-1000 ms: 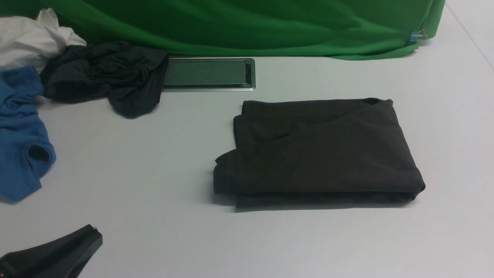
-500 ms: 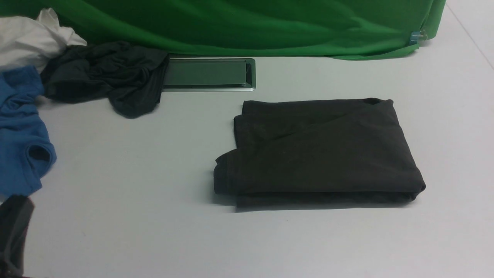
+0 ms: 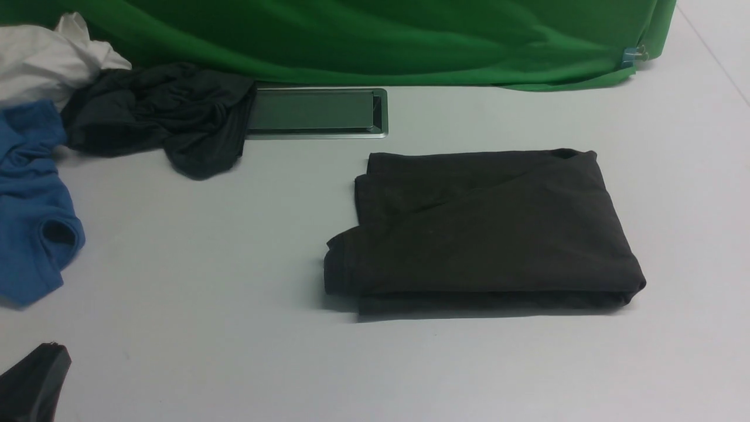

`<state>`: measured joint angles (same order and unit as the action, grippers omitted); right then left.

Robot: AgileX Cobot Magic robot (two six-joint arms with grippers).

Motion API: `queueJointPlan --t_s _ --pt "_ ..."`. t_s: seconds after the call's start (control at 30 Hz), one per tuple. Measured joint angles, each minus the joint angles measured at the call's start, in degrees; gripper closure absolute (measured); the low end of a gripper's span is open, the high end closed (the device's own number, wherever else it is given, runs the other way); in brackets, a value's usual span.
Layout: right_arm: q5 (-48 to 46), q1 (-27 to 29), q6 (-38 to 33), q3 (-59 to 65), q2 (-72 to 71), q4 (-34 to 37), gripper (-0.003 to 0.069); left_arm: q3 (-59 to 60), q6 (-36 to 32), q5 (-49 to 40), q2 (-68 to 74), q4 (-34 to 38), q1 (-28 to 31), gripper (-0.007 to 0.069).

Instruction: Fold a long-sleeved shirt on a white desktop.

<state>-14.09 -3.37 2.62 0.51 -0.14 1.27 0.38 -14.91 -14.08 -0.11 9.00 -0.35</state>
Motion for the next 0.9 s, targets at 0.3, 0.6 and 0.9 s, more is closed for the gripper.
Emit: queueJointPlan --t_s 0.3,0.6,0.9 --pt "0.0 0.0 0.0 0.0 0.0 0.0 0.0483 0.0 0.01 -0.06 0.0 0.0 0.0 0.0607" --pt "0.0 0.0 0.0 0.0 0.0 0.0 0.0465 0.0 -1.02 -0.06 0.0 0.0 0.0 0.0607" --pt "0.0 0.0 0.0 0.0 0.0 0.0 0.0451 0.0 -1.13 -0.06 0.0 0.0 0.0 0.0607"
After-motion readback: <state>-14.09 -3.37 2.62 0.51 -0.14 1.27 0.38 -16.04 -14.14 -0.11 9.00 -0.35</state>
